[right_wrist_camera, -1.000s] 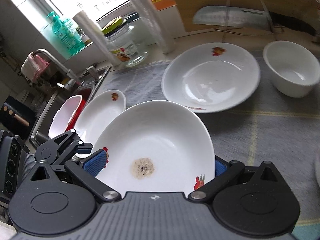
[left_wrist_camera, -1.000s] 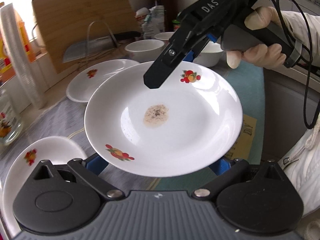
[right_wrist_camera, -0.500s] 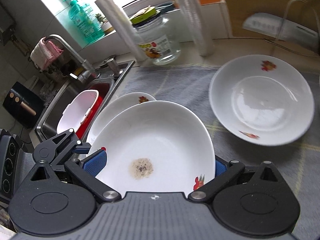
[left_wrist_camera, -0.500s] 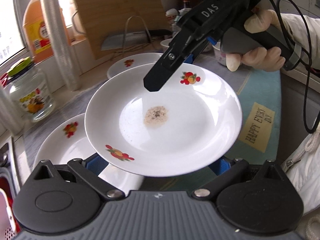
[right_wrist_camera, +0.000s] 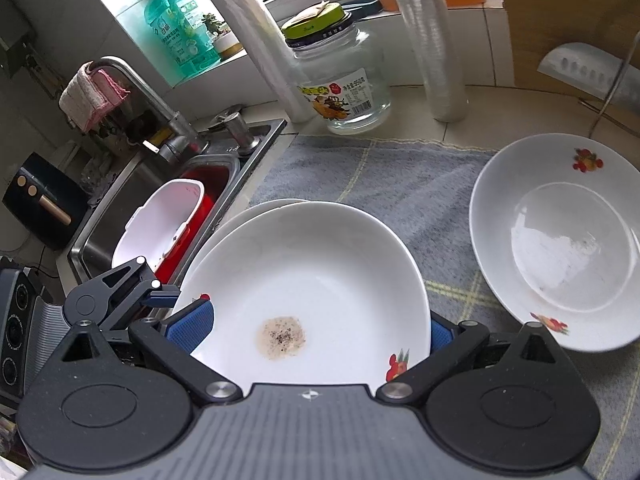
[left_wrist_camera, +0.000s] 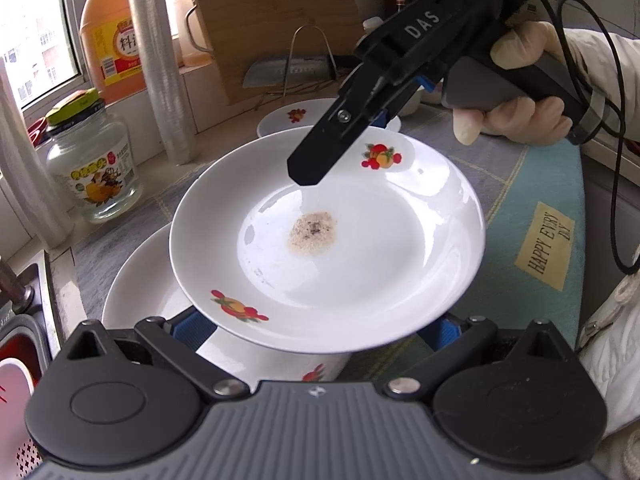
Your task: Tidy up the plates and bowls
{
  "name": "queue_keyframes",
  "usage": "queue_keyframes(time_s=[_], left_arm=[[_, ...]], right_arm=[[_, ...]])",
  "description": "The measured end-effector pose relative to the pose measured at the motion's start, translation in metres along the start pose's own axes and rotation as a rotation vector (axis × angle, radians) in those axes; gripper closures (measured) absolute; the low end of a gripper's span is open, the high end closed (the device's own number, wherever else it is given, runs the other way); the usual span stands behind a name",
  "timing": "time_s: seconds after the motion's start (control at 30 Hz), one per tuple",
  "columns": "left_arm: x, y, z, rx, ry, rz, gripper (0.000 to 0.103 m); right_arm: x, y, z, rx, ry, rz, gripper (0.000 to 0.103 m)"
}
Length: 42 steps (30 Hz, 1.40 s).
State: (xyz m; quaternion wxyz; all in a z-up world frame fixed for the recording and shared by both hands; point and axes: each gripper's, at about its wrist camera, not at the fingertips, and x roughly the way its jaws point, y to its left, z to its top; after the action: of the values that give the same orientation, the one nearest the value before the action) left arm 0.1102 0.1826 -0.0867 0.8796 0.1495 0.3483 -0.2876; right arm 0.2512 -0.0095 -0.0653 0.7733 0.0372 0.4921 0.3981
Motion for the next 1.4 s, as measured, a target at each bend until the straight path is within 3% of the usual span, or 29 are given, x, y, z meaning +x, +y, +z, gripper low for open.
queue_keyframes(time_s=[0.43,0.8,1.4], left_arm=[[0.006,0.022,-0.005,-0.035,0.011,0.005,0.001],[0.006,0.032,-0.006,-0.107,0.028,-0.042,0.001],[0.004,0.042,-0.002,-0.185,0.136,-0.055,0.000]], right_arm=[[0.024,0.003,0.018,-0.008,0.023,0.002,0.000],[0.035,0.008,0.025,-0.021,0.034,0.007,0.000],[0.052,0.016,0.030,-0.028,0.074,-0.009,0.000]])
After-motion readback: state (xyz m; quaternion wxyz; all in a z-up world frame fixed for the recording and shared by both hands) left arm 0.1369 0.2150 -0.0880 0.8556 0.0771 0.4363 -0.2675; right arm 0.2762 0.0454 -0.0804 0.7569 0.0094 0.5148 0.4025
